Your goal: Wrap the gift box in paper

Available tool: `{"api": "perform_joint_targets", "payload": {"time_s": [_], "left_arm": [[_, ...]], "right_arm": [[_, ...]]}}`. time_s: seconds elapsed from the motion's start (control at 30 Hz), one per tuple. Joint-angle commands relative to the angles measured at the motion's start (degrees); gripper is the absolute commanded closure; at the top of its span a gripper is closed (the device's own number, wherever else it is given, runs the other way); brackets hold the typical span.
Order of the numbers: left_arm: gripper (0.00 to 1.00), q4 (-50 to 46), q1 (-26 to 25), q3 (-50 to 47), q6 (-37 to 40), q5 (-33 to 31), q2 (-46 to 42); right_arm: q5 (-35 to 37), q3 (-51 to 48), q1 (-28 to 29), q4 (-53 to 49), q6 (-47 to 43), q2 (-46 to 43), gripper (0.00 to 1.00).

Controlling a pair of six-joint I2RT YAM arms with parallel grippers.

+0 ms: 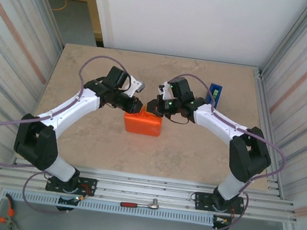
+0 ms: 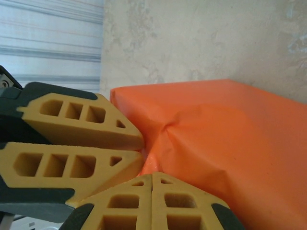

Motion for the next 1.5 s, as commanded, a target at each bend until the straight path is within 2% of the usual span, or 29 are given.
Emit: {"api": "perform_joint_targets", "payload": {"time_s": [0.0,0.1,0.2,0.3,0.43,0.6,0.77,1.07,1.47], "left_arm": [[0.80,-2.7,1.3,-0.2,-0.4,3.1,-1.0],[0.76,-2.3,4.6,1.1,-2.0,8.1,-1.6],[0.66,-3.8,6.1,3.9,-2.0,10.6,-2.3],[0.65,-5.9,6.2,6.4,-1.2,11.7,-2.3],[0.72,-6.1,5.5,6.2,-1.6,13.0,-2.5],[0.78,-6.0,2.3,4.7,-1.1,11.1,-2.1],[0.80,-6.0,0.6,2.1,-0.1,8.5,-2.4],[0.82,-6.6,0.5,-0.1,1.2,5.9,-2.0],[0.85,-5.9,0.5,-2.5,1.8,2.9,-1.1]], "right_arm": [[1.1,-2.0,0.7,-2.0,-2.0,-2.8,1.00],[1.8,-3.5,0.8,-2.2,-3.4,-3.3,1.00],[2.8,-3.5,0.8,-3.5,-5.6,-3.3,1.00],[3.1,-3.6,0.7,-4.1,-6.7,-2.8,1.00],[2.9,-4.1,0.3,-3.6,-6.6,-2.1,1.00],[2.9,-4.5,0.1,-3.1,-6.5,-1.8,1.00],[2.8,-4.8,-0.3,-3.0,-6.5,-1.8,1.00],[1.7,-4.4,-2.0,-2.6,-6.4,-0.9,1.00],[0.5,4.8,-2.5,-5.7,-6.0,-3.6,1.00]]}}
